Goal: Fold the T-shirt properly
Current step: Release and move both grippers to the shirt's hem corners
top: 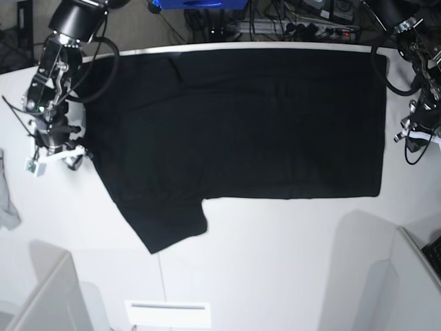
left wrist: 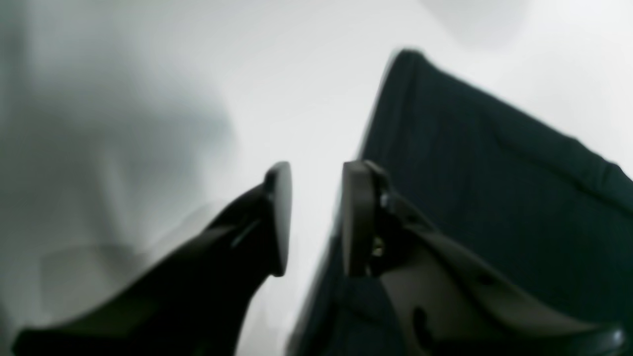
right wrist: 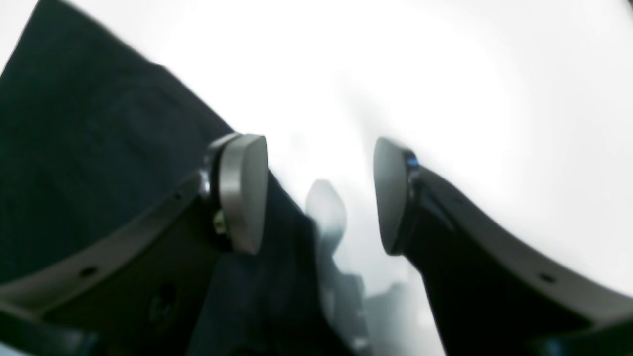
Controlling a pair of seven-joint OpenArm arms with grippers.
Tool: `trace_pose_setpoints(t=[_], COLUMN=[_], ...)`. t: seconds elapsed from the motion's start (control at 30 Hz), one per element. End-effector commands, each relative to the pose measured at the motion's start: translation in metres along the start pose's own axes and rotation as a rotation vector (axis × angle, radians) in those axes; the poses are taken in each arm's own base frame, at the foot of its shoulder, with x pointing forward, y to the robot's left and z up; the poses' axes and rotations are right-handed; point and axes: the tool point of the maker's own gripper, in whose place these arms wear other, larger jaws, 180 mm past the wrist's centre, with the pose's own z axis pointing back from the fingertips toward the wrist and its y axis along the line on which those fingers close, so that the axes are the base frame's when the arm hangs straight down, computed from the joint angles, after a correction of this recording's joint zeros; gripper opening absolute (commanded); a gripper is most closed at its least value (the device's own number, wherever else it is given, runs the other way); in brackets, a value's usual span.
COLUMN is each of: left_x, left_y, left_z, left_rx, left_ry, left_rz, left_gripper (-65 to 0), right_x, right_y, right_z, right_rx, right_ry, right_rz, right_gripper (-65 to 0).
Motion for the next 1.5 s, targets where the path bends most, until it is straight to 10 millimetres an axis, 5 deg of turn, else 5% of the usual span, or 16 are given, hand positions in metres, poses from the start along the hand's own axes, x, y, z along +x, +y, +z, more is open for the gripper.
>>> trace_pose_setpoints(t=[0.0,0.3,0.57,0.8,1.13,1.47], left_x=[0.017,0.041,0.055,0.056,0.058,0.049], left_y=[-0.002,-0.019,-0.035,-0.027,-0.030,-0.029], left_z=[-0.005,-0.054,-0.081,-0.095,-0.095,-0.096], left_rx=[-0.011,-0.053,0.012,0.040,0.038,0.036], left_ry=[-0.030,0.033,-0.024,0.006,0.001,0.015], left_rz=[-0.010,-0.042,-0.305,-0.273,-0.269,-0.257], left_gripper=[-51.2,-51.0,-51.0,-51.0,-50.5,-20.2], right_x=[0.031,0.058,0.083,0.081,0.064,0.034], right_y=[0.007,0.055,0.095,0.116,0.148,0.156], right_z=[-0.004,-0.065,-0.097,-0.127,-0.133,-0.133], right_rx=[0.015,0.091,0.133,0.126,0.207,0.224], right_ry=[-0.071,0.027,0.044,0.068,0.104,0.151], right_rz=[0.039,0.117,0.141,0.194,0.257,0.258], right_gripper=[-32.3,-31.2,-20.6,-20.3,-20.1,-21.0])
